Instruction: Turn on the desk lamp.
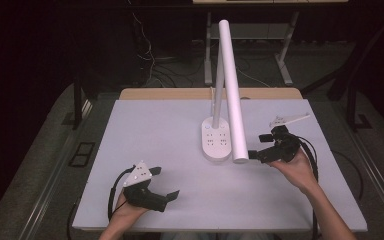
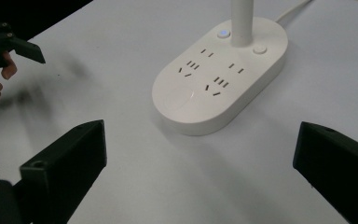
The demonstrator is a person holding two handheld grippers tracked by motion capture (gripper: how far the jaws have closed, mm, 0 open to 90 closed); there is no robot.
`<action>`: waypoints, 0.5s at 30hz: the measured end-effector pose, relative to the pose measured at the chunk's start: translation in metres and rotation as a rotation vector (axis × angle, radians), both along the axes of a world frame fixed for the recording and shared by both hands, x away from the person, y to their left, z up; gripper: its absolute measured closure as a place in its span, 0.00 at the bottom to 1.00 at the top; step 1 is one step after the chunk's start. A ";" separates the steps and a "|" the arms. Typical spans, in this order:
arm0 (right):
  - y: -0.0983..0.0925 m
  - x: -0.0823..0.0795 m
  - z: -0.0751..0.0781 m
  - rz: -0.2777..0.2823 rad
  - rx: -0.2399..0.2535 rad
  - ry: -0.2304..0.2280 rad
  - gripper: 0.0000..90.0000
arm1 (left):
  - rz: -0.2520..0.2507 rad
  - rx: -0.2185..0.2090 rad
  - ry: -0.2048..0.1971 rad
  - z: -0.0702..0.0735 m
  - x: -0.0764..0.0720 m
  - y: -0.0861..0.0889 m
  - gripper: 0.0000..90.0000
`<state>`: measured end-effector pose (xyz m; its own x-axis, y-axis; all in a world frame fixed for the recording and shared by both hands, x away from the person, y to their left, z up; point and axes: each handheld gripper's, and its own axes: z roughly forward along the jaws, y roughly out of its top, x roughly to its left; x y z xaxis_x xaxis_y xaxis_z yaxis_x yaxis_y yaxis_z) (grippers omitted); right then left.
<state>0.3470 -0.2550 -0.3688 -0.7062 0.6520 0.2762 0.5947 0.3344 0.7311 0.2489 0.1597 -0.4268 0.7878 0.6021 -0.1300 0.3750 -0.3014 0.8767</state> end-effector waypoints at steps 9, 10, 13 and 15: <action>0.005 0.014 0.000 -0.008 0.005 0.010 0.02 | -0.002 -0.002 -0.002 0.000 0.000 0.000 0.00; 0.006 0.016 0.000 -0.010 0.003 0.010 0.02 | -0.003 0.002 -0.002 0.000 0.000 0.000 0.00; 0.008 0.020 -0.001 -0.011 -0.002 0.015 0.02 | -0.003 0.001 -0.002 0.000 0.000 0.000 0.00; 0.010 0.024 -0.001 -0.011 -0.008 0.017 0.02 | -0.004 0.001 -0.002 0.000 0.000 0.000 0.00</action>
<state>0.3712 -0.2452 -0.3696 -0.6945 0.6615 0.2829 0.6105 0.3336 0.7184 0.2488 0.1598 -0.4266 0.7906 0.5989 -0.1279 0.3718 -0.3034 0.8773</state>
